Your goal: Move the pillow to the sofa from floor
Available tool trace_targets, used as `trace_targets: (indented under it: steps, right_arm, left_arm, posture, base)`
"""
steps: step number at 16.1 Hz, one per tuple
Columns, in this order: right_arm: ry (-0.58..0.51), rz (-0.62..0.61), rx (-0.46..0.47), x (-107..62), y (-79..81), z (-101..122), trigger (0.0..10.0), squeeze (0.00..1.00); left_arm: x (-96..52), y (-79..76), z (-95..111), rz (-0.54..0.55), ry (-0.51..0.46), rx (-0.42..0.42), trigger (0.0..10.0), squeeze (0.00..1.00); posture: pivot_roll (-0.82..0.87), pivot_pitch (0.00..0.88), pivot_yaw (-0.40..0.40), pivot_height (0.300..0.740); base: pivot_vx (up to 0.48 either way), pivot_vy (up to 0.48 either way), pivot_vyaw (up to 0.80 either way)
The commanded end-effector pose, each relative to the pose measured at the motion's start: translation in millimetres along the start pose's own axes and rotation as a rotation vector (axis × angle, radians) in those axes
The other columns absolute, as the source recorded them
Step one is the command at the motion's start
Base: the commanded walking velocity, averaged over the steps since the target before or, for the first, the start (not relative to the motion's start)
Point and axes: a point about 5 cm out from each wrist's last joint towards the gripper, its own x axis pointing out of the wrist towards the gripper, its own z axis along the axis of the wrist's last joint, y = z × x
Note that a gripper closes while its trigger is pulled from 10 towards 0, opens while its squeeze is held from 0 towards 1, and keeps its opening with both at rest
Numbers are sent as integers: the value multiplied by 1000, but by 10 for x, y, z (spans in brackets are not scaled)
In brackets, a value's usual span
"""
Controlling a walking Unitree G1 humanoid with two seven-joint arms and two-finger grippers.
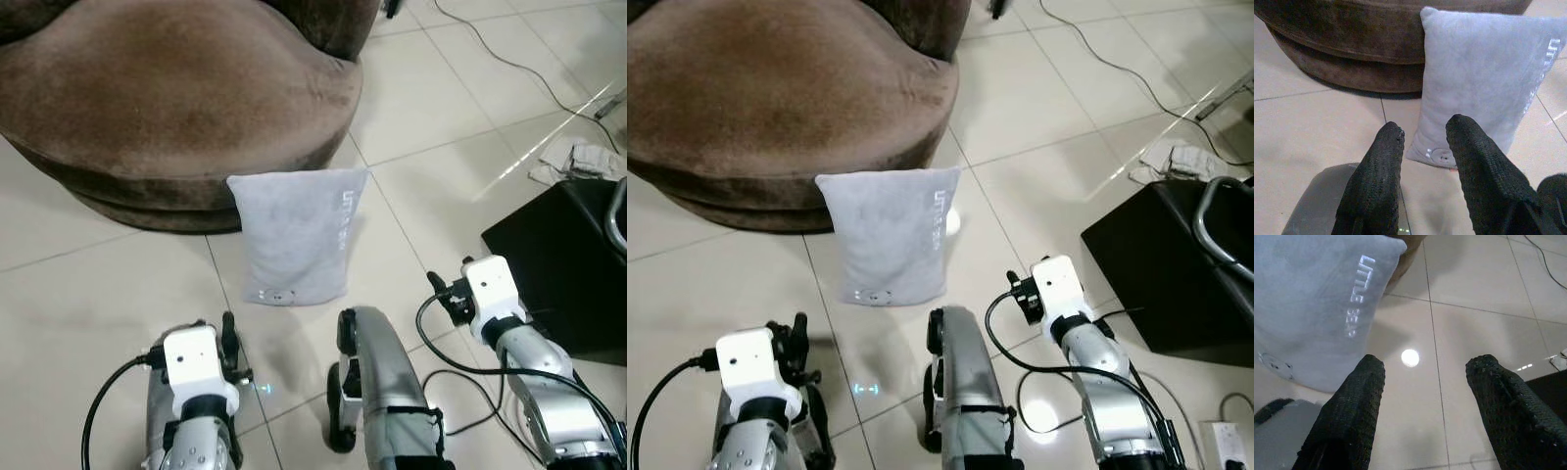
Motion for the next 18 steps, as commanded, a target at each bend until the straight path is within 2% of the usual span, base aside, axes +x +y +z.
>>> trace_targets:
  steps: [1, 4, 5, 7, 8, 9, 10, 11, 12, 14, 16, 18]
  right_arm:
    - [36, -16, 12, -36, -17, -107, 10000, 0]
    - [30, -13, 19, 2, -1, -97, 10000, 0]
    - [29, -19, 18, 5, -7, -108, 10000, 0]
    - [24, -21, 23, 19, 4, -101, 10000, 0]
    - [26, -19, 25, 29, 19, -111, 10000, 0]
    - [27, -19, 25, 38, 33, -109, 10000, 0]
    - [17, -24, 27, 42, 34, -82, 10000, 0]
    - [16, -28, 27, 34, 21, -85, 10000, 0]
    - [20, -30, 26, 13, 11, -103, 10000, 0]
    - [17, -30, 26, 4, 14, -103, 10000, 0]
    - [26, -37, 26, -5, 16, -128, 10000, 0]
    - [27, -36, 25, -2, 24, -128, 10000, 0]
  left_arm:
    - [-23, -93, -39, 7, 28, -59, 10000, 0]
    - [-20, -55, -114, 5, 51, -30, 10000, 0]
    - [44, -53, -57, 5, 35, -26, 10000, 0]
    - [163, 25, -127, 20, 54, 28, 10000, 0]
    - [348, 81, -447, 47, 193, 18, 10000, 0]
    - [397, 108, -532, 57, 233, 13, 10000, 0]
    - [525, 264, -656, 105, 262, 46, 10000, 0]
    - [566, 325, -724, 106, 270, 77, 10000, 0]
    - [551, 333, -806, 75, 278, 102, 10000, 0]
    - [542, 347, -848, 72, 280, 100, 10000, 0]
    - [526, 387, -983, 88, 300, 97, 10000, 0]
    - [449, 430, -1189, 91, 373, 117, 10000, 0]
  posture:
    - [-134, 312, -158, 543]
    - [-121, 300, -153, 543]
    - [-121, 300, -153, 543]
    - [-118, 292, -149, 543]
    - [-112, 286, -143, 543]
    - [-129, 277, -138, 543]
    - [-138, 277, -135, 543]
    - [-138, 277, -135, 543]
    - [-148, 279, -131, 543]
    - [-149, 281, -128, 543]
    - [-150, 283, -126, 543]
    - [-151, 284, -125, 543]
  base:
    - [0, 0, 0]
    - [0, 0, 0]
    - [0, 0, 0]
    - [0, 0, 0]
    - [0, 0, 0]
    - [0, 0, 0]
    - [0, 0, 0]
    - [0, 0, 0]
    - [0, 0, 0]
    - [0, 0, 0]
    - [0, 0, 0]
    - [0, 0, 0]
